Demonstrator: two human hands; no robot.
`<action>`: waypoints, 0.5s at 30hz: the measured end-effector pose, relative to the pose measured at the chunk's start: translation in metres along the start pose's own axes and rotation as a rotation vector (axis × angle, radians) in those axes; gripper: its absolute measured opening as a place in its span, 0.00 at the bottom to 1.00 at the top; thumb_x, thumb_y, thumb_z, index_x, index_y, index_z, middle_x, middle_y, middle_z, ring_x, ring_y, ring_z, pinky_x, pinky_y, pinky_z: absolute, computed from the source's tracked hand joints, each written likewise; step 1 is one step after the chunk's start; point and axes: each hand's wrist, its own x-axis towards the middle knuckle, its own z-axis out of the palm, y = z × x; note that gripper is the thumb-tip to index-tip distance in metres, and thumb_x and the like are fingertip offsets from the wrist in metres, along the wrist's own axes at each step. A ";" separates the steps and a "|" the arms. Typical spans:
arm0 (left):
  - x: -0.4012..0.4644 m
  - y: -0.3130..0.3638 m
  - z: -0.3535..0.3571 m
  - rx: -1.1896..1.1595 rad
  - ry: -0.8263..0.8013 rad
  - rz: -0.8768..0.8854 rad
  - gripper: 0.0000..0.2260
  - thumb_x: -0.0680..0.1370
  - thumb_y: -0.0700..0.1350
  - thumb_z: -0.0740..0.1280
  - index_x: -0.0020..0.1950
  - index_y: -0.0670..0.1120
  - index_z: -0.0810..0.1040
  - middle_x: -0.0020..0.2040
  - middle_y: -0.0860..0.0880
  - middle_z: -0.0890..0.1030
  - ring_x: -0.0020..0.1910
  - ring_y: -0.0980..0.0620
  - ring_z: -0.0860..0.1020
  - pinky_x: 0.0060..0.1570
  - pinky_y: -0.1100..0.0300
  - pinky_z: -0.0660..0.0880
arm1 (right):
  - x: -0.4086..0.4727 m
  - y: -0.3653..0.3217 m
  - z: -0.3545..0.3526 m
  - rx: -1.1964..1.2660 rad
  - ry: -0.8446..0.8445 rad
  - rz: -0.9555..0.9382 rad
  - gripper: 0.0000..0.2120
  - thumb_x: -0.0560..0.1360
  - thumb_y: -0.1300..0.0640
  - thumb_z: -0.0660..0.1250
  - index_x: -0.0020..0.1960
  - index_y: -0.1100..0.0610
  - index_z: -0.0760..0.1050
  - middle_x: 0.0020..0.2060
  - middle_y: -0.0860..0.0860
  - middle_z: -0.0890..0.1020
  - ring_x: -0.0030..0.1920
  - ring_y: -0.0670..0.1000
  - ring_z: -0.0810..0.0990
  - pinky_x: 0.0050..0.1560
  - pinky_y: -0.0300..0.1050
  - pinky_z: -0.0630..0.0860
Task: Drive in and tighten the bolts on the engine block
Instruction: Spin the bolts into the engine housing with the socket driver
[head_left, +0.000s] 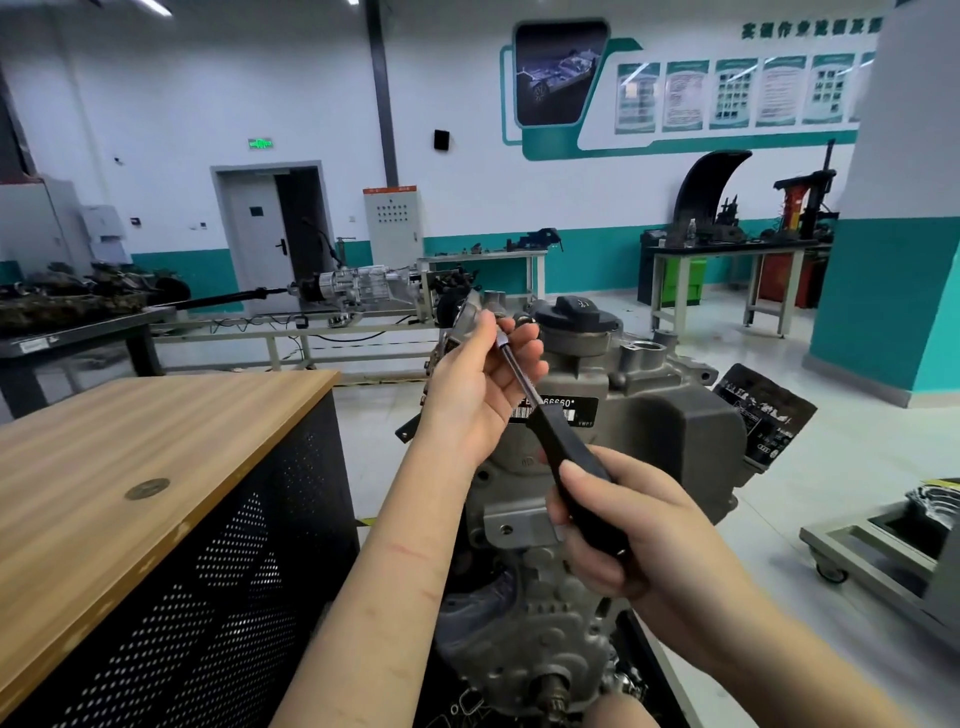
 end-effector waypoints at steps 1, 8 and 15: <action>0.000 -0.002 0.001 -0.006 -0.014 -0.018 0.14 0.81 0.47 0.55 0.41 0.43 0.75 0.30 0.50 0.83 0.27 0.57 0.80 0.27 0.65 0.76 | 0.000 -0.001 0.001 -0.035 0.022 -0.016 0.13 0.72 0.52 0.67 0.35 0.59 0.71 0.20 0.55 0.64 0.19 0.47 0.59 0.21 0.33 0.57; -0.004 -0.022 0.010 0.035 0.003 -0.172 0.16 0.82 0.47 0.55 0.42 0.40 0.75 0.30 0.47 0.82 0.27 0.52 0.81 0.26 0.62 0.77 | 0.004 -0.008 0.001 -0.029 0.102 0.037 0.14 0.78 0.53 0.58 0.41 0.63 0.69 0.16 0.49 0.68 0.15 0.45 0.59 0.19 0.31 0.53; 0.000 -0.025 0.026 -0.037 0.057 -0.290 0.21 0.82 0.53 0.53 0.39 0.40 0.74 0.26 0.47 0.80 0.22 0.51 0.79 0.22 0.62 0.76 | 0.010 -0.024 0.003 0.068 0.065 0.071 0.15 0.79 0.54 0.56 0.39 0.63 0.68 0.18 0.46 0.72 0.15 0.44 0.61 0.16 0.30 0.54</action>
